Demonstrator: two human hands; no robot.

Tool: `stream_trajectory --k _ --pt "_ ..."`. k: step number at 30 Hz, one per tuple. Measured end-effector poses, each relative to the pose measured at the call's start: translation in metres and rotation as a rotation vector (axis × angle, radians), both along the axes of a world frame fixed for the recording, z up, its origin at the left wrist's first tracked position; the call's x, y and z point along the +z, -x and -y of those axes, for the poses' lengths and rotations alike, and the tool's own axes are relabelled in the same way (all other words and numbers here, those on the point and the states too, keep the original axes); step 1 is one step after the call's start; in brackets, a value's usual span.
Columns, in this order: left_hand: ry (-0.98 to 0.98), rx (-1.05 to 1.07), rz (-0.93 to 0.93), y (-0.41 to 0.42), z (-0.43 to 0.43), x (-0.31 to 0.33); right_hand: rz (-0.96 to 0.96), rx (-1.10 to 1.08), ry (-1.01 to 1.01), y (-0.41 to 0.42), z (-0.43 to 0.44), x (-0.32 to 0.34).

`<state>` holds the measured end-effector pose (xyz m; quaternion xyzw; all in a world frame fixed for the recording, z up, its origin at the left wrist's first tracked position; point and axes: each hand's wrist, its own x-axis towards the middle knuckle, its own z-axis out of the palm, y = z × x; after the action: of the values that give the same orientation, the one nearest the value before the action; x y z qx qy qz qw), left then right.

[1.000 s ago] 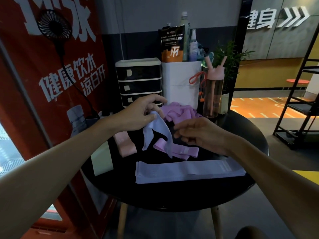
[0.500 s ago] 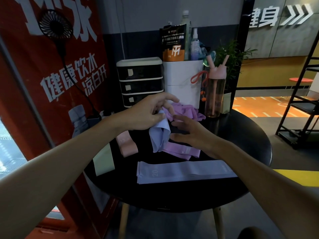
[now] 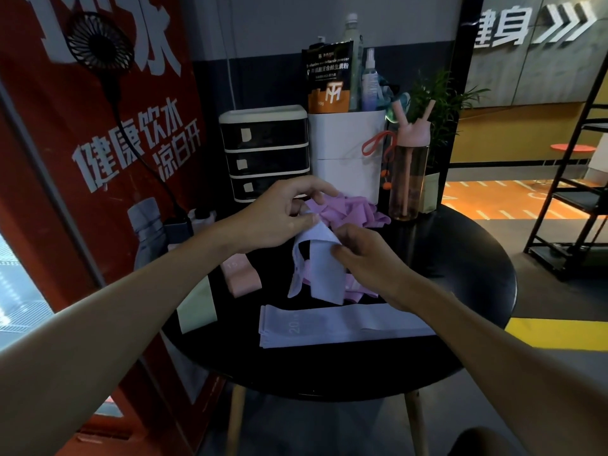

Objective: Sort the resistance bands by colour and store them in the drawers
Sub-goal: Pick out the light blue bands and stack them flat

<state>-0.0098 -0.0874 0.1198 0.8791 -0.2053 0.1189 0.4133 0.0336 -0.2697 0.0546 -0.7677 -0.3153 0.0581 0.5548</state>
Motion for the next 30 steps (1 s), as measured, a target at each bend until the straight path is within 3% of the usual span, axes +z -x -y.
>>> stream_trajectory --k 4,11,17,19,24,30 --pt "0.012 0.025 -0.004 -0.001 -0.001 -0.002 -0.030 -0.008 -0.026 0.003 0.003 0.004" --pt "-0.040 0.035 -0.001 0.000 0.001 -0.004 -0.365 0.224 -0.377 0.009 0.015 0.012" --pt "-0.477 0.047 -0.150 0.008 -0.007 -0.020 -0.120 0.192 -0.037 -0.005 0.046 0.011" --pt "-0.475 0.063 -0.230 0.012 -0.011 -0.030 -0.015 0.164 0.077 -0.009 0.057 0.012" --pt "-0.435 0.075 -0.220 0.019 -0.022 -0.049 0.136 0.139 0.381 -0.022 0.083 0.014" --pt "-0.415 0.061 -0.241 0.029 -0.019 -0.066 0.197 0.170 0.628 -0.029 0.104 0.012"
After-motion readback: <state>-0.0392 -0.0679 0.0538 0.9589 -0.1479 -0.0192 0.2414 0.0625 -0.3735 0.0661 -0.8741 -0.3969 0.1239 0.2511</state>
